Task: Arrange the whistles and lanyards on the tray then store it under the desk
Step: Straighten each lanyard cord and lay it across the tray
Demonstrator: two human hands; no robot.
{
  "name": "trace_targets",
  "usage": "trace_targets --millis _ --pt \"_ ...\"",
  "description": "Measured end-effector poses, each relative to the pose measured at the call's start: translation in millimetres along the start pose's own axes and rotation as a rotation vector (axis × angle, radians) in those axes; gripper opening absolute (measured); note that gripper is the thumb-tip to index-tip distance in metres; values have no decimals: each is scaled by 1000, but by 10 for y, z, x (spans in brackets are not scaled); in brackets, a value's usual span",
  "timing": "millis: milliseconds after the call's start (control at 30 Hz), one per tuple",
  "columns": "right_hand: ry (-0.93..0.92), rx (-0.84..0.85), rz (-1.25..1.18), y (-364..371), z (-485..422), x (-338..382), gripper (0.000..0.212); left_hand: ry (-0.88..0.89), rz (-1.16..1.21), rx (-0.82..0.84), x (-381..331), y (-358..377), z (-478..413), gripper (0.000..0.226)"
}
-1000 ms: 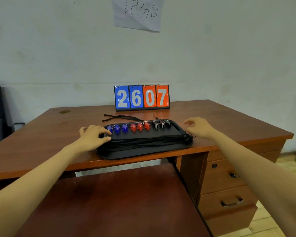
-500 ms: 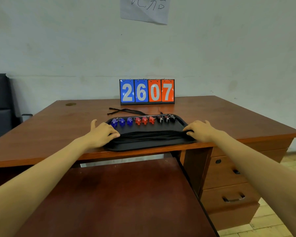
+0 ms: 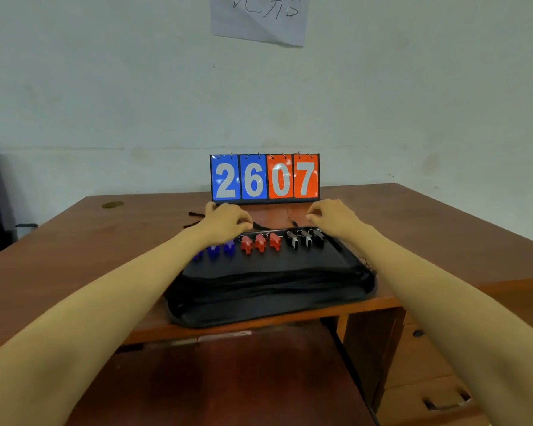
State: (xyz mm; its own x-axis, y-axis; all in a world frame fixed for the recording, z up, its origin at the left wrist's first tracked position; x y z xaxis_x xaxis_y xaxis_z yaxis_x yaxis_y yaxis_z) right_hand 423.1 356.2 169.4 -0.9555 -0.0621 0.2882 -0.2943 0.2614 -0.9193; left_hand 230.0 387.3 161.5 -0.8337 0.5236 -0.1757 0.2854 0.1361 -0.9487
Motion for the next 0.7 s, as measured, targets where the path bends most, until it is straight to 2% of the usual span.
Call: trace_targets --millis 100,300,400,467,567,633,700 --pt "104 10 -32 139 -463 -146 29 2 35 55 52 179 -436 28" --pt "190 262 53 720 -1094 -260 32 12 -41 191 149 597 -997 30" --pt "193 359 90 927 -1186 -277 20 -13 -31 243 274 748 -1104 25" --pt "168 344 131 951 -1226 -258 11 -39 -32 228 331 771 -1148 22" --pt "144 277 100 890 -1262 -259 18 -138 -85 187 443 735 -1169 23" --pt "145 142 -107 726 -1311 -294 14 -231 -73 147 517 687 -1173 29" --pt "151 -17 -408 471 -1278 -287 18 -248 161 73 431 596 -1190 39"
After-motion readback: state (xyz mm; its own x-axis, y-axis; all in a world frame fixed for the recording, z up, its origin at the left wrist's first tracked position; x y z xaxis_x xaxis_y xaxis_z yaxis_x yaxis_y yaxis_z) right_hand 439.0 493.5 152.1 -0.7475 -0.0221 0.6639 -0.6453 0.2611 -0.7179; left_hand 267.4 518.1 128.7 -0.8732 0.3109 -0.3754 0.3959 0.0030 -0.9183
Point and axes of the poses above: each hand's wrist, its own z-axis away from the middle knuckle, its own y-axis out of the palm, x = y × z, the point moved 10 cm from there along -z, towards the middle knuckle, and after that the axes turned 1 degree about z, right-handed, at the moved point
